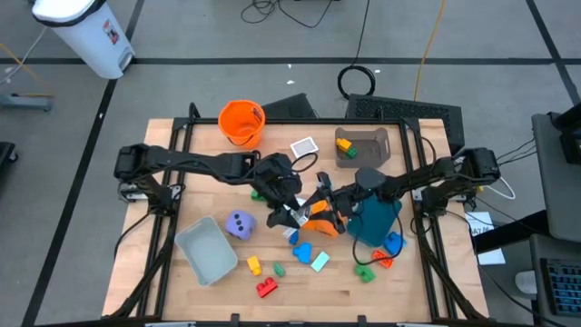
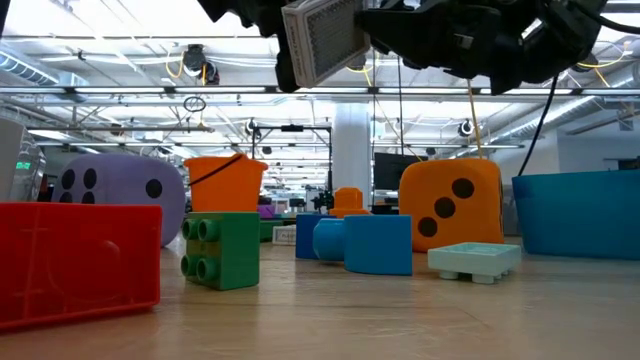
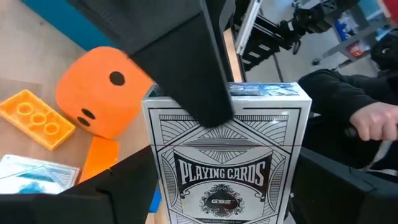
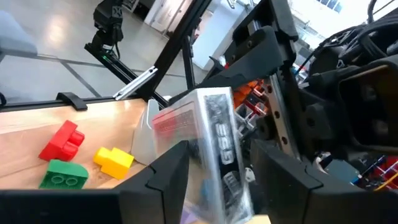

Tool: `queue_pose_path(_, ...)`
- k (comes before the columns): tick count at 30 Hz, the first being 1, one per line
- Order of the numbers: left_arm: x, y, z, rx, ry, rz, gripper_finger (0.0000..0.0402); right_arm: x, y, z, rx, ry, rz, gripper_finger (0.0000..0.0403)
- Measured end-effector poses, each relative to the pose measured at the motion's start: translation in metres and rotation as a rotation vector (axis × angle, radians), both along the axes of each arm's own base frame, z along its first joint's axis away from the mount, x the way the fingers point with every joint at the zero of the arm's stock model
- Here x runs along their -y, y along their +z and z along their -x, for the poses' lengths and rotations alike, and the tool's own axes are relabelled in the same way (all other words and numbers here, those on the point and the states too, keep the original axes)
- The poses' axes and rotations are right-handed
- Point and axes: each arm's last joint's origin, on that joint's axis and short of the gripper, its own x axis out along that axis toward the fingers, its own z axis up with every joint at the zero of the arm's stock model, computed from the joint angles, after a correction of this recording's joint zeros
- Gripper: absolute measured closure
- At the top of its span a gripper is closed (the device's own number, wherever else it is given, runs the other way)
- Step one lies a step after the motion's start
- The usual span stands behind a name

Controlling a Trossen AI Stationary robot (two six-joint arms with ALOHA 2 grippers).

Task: Pick & Place Toys
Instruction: Put the black deck of cards into the blue bin

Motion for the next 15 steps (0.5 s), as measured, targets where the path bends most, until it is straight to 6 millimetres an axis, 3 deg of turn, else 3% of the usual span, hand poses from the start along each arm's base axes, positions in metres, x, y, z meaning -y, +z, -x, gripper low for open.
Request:
queue_pose_path(5, 0.0006, -0.0042, -0.0027, -0.007, -0.021, 0.021, 0.0089, -0.0012, -0.0003, -0.0051, -0.071, 0.021, 0.002, 0.0238)
queue_pose_path(9, 0.0007, -0.0042, -0.0026, -0.006, -0.024, 0.020, 0.0071, -0.0012, -0.0009, -0.0052, -0.080, 0.027, -0.006, 0.0240)
queue_pose_path(15, 0.0009, -0.0044, -0.0024, -0.006, -0.031, 0.019, 0.0077, -0.0024, -0.0006, -0.0045, -0.081, 0.077, -0.011, 0.0285)
